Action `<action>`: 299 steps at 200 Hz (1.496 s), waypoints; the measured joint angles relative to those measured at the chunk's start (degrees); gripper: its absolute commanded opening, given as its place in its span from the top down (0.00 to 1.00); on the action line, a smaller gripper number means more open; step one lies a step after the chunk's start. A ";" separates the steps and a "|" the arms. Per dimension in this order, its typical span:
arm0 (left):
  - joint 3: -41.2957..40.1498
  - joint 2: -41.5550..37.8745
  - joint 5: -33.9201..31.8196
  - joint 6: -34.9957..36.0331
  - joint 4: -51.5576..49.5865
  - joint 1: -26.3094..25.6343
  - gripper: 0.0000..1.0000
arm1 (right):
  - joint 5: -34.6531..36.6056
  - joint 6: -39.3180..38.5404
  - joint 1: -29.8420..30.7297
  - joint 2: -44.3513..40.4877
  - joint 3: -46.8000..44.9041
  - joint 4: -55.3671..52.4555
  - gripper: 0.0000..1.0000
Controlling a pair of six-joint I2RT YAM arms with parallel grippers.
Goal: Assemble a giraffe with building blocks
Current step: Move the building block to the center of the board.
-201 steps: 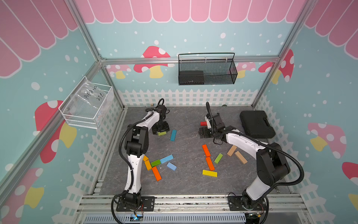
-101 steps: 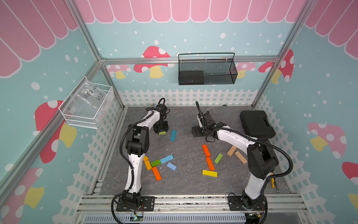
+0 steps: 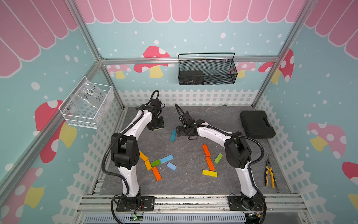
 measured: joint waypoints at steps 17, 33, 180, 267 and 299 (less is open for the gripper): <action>-1.42 -2.16 0.02 0.00 0.63 0.96 0.57 | 0.00 1.05 0.94 3.78 5.07 -1.38 0.06; -2.99 -1.97 0.24 0.02 1.46 1.84 0.57 | 0.00 1.92 1.57 6.43 8.57 -2.36 0.06; 39.54 34.23 4.02 0.85 -8.11 -4.63 0.57 | 8.74 2.47 -2.75 -9.68 -9.57 -4.55 0.05; 50.40 43.78 0.17 1.14 -14.99 -5.70 0.55 | 9.40 0.42 -4.55 -14.62 -15.58 -2.97 0.04; 51.52 44.94 -0.15 1.36 -15.82 -5.70 0.54 | 9.29 -0.02 -4.66 -14.62 -16.13 -2.12 0.04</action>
